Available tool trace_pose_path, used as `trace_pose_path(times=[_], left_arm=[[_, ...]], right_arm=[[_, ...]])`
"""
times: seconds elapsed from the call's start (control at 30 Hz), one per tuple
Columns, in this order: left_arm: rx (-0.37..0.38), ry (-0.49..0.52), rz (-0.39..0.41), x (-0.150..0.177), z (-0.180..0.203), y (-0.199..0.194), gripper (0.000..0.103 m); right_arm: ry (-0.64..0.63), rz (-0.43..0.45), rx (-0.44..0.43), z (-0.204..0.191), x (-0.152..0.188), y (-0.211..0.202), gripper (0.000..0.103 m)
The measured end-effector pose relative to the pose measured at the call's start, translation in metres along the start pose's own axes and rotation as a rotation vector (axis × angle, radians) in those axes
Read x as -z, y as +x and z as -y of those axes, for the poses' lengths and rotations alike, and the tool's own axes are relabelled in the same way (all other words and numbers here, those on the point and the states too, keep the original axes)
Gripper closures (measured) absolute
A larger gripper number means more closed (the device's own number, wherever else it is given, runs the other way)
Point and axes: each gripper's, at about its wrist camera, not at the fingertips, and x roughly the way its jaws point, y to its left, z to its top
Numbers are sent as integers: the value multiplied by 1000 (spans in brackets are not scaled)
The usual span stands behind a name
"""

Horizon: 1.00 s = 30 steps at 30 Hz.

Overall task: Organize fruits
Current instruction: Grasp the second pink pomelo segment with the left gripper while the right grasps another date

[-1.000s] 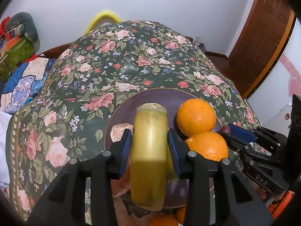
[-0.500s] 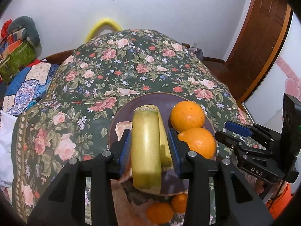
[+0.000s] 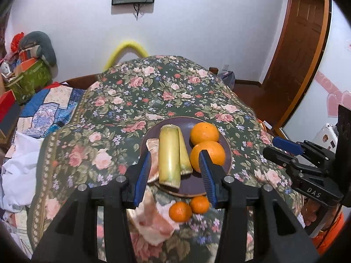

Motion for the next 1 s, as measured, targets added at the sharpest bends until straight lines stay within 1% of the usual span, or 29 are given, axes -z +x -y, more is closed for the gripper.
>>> trace_pose_path(times=[0.03,0.13,0.23,0.43,0.5,0.53,0.73,1.0], left_arm=[[0,0,4,2,0,-5,56],[-6,-4,23,12,0,-24,46],[-12,-1,30,22,0,-38,44],[-18,-8,32,44,-4,-58,35],[-13,-21,21,52,-6,-61,32],[-10,-28,15,57,-7,-62,30],[-18,-44,-20,74,-17,-61,29],[-25,-63,-70,96,-27,-53,29]], right_arm=[[-4,5,-1,-4,1,-6,64],[-13,16,-2,-12,4,-19,64],[-17,23,-4,-20,10,-30,61],[-28,8,-11,-34,25,-40,56],[-31,-3,-13,-39,32,-40,49],[-34,-7,-15,-41,35,-40,48],[-50,-71,-36,-53,57,-26,48],[-19,-178,-60,-58,87,6,48]])
